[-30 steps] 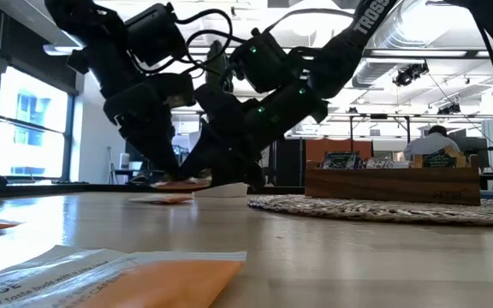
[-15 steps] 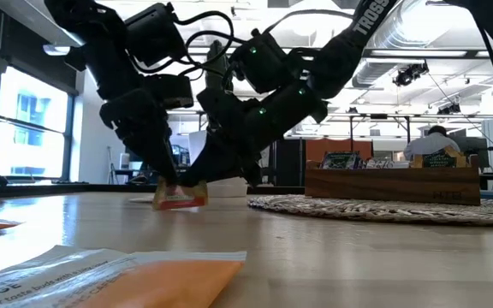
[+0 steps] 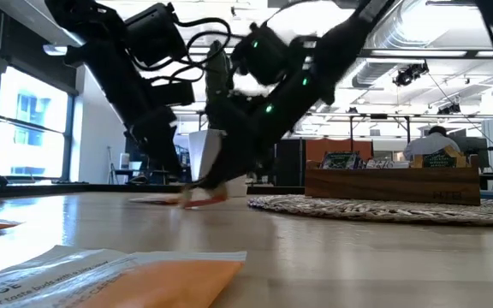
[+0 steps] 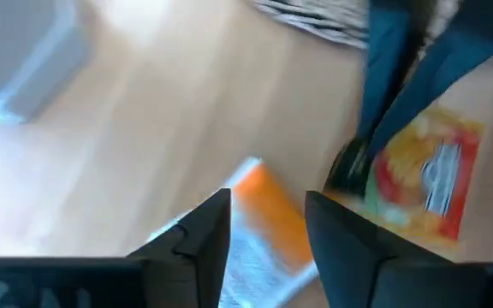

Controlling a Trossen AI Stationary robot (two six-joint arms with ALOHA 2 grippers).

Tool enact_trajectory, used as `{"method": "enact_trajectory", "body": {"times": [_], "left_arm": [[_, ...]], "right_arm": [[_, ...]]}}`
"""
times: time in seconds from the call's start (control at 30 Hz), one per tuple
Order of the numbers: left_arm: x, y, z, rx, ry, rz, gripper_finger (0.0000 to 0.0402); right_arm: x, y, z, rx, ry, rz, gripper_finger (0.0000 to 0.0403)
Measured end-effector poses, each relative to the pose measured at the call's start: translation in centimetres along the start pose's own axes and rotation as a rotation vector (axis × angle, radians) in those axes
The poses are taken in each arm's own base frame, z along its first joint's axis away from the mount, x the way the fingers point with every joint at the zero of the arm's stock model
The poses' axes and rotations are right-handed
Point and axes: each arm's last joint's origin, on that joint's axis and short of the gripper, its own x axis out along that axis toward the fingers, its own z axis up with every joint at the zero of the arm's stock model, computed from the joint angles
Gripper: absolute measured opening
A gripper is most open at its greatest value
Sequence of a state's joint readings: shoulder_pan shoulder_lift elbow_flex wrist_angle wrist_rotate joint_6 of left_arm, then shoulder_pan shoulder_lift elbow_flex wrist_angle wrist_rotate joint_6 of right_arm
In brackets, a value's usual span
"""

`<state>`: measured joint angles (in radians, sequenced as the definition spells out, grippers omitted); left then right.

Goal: Pick & Place Tea
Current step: Put the orange tea bag into the right section of the wooden organizer

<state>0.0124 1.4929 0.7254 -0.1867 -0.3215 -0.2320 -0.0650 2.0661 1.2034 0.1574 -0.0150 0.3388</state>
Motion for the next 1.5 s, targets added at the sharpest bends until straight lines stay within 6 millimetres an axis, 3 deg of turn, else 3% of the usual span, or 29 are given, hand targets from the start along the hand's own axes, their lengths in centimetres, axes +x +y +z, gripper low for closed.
{"method": "enact_trajectory", "body": {"times": [0.13,0.33,0.43,0.53,0.73,0.83,1.1,1.3,1.5], "left_arm": [[0.0,0.2,0.1,-0.056,-0.025,0.070,0.0164],[0.0,0.2,0.1,-0.066,-0.019,0.064,0.0166],[0.0,0.2,0.1,-0.068,-0.022,0.063,0.0166],[0.0,0.2,0.1,-0.068,-0.022,0.062,0.0166],[0.0,0.2,0.1,-0.068,-0.023,0.062,0.0166],[0.0,0.2,0.1,-0.068,-0.023,0.061,0.0166],[0.0,0.2,0.1,-0.092,-0.025,0.060,0.0166],[0.0,0.2,0.1,-0.093,-0.025,0.061,0.0166],[0.0,0.2,0.2,-0.096,-0.035,0.081,0.0166]], "right_arm": [[-3.9,0.1,1.4,-0.054,0.045,-0.191,0.0003],[-13.6,2.0,3.7,-0.077,0.014,-0.423,0.0002],[-17.8,3.2,2.6,-0.046,-0.003,-0.519,0.0002],[-20.3,3.9,-0.2,0.013,-0.050,-0.610,0.0001],[-21.5,2.1,-7.4,0.139,-0.092,-0.692,0.0001],[-21.7,0.9,-9.5,0.168,-0.071,-0.706,0.0001],[-24.1,0.3,-9.5,0.147,-0.104,-0.688,0.0000],[-25.8,-0.4,-10.5,0.201,0.036,-0.661,0.0000],[-26.1,-0.7,-11.4,0.233,0.147,-0.688,0.0000]]}}
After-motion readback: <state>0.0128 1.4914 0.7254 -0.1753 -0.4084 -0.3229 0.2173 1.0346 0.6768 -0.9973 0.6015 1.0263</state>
